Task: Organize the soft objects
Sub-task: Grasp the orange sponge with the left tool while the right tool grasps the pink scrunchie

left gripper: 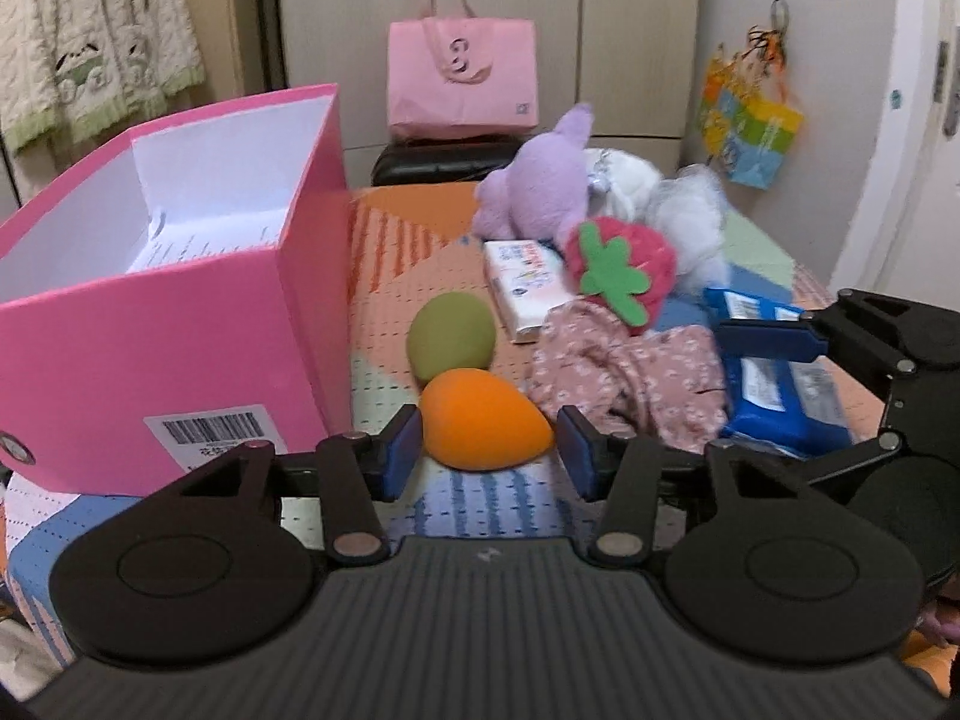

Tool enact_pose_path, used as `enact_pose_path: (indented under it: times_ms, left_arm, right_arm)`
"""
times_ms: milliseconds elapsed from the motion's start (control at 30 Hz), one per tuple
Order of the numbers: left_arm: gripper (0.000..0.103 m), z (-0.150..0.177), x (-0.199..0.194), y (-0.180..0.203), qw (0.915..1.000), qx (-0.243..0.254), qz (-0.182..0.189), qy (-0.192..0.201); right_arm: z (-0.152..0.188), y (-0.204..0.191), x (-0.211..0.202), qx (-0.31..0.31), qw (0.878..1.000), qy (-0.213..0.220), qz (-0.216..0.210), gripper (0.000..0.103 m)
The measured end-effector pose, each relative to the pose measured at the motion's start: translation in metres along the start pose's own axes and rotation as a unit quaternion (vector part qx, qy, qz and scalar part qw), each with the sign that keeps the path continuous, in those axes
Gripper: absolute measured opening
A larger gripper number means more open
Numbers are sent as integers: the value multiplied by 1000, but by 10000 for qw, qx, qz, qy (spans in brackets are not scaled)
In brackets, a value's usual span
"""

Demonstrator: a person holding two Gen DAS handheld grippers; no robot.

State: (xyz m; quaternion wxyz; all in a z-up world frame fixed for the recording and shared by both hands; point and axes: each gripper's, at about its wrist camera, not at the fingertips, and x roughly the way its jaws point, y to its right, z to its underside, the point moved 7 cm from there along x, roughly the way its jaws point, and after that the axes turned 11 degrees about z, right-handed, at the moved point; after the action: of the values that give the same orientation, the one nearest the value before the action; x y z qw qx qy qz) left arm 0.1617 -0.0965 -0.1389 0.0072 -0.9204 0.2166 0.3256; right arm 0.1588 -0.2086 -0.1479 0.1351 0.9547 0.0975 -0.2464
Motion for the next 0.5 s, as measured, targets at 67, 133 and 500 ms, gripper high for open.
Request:
enact_pose_path:
  times_ms: [67,133,500]
  left_arm:
    - [48,0,2,0,10000,-8,-5,1]
    - [49,-1,3,1,10000,7,-39,8]
    - [38,2,10,-9,9995,-173,-265,-59]
  right_arm:
    - [1,1,5,40,10000,-42,-38,83]
    - [1,0,9,28,9999,-88,-112,83]
    - [-2,2,8,331,9989,-209,-273,17]
